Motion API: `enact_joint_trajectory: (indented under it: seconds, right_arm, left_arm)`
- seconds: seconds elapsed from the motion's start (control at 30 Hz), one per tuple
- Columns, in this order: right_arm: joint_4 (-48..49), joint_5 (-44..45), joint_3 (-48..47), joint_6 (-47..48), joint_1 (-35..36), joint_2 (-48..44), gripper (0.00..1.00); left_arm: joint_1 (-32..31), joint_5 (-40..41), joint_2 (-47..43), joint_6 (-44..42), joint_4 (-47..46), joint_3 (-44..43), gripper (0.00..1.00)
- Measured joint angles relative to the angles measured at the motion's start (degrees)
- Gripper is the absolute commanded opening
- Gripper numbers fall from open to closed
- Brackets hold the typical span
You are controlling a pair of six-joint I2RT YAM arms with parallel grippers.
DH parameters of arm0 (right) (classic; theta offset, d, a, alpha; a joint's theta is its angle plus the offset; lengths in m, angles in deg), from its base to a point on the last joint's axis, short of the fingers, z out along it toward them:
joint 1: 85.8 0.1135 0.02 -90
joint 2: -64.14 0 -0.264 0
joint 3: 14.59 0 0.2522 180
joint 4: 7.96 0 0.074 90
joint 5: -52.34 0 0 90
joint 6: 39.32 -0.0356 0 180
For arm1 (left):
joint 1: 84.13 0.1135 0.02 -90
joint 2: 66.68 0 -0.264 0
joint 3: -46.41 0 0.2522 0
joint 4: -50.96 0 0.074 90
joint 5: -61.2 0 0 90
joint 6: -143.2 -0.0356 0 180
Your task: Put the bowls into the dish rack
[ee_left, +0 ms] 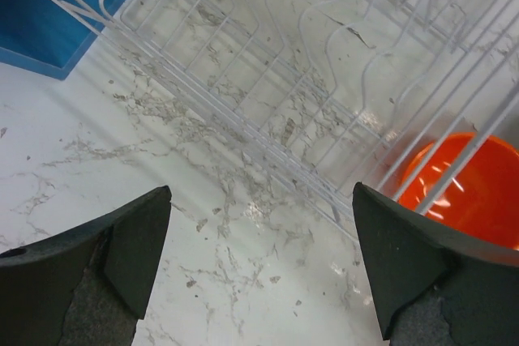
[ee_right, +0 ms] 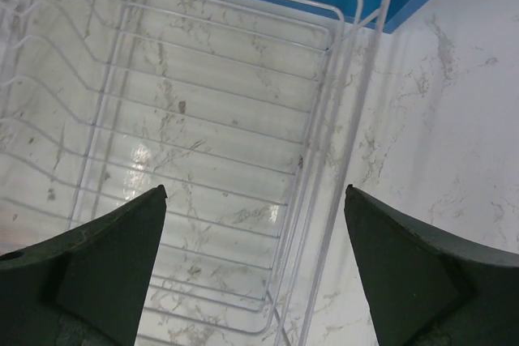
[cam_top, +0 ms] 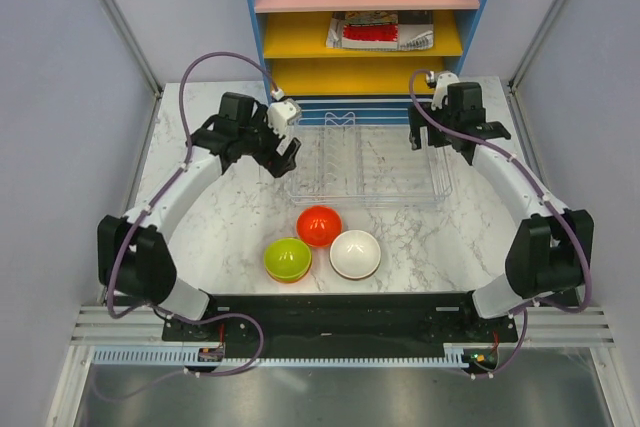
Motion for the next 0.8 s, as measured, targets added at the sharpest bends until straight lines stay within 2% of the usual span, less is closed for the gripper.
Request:
enact_joint_trajectory:
  seconds: [0.2,0.37,0.4,0.6,0.8]
  right_arm:
    - [-6.84,-4.7,1.2,6.84,4.79,-7.54,0.98]
    - [-11.21,-6.67,5.64,10.95,15.26,-14.14,0.98]
    - [-11.98,-6.99,6.69,11.63,17.49,-14.6,0.95]
    - [-15.19,-6.95,10.34,14.4,21.73,-13.38,0.89]
    - [-16.68,-6.78,11.91,15.65,28.11,-10.64,0.87]
  left_arm:
    - [-0.07,-1.53,-13.4,-3.61,4.0,13.03,1.0]
    - [-0.11,-1.16,-24.55,-5.09,7.28,24.22,1.0]
    - [-0.11,-1.16,-26.84,-5.16,7.91,25.44,1.0]
    - [-0.11,-1.16,-37.59,-5.18,8.57,27.52,1.0]
    - [-0.11,-0.33,-40.52,-5.16,9.7,27.67,1.0]
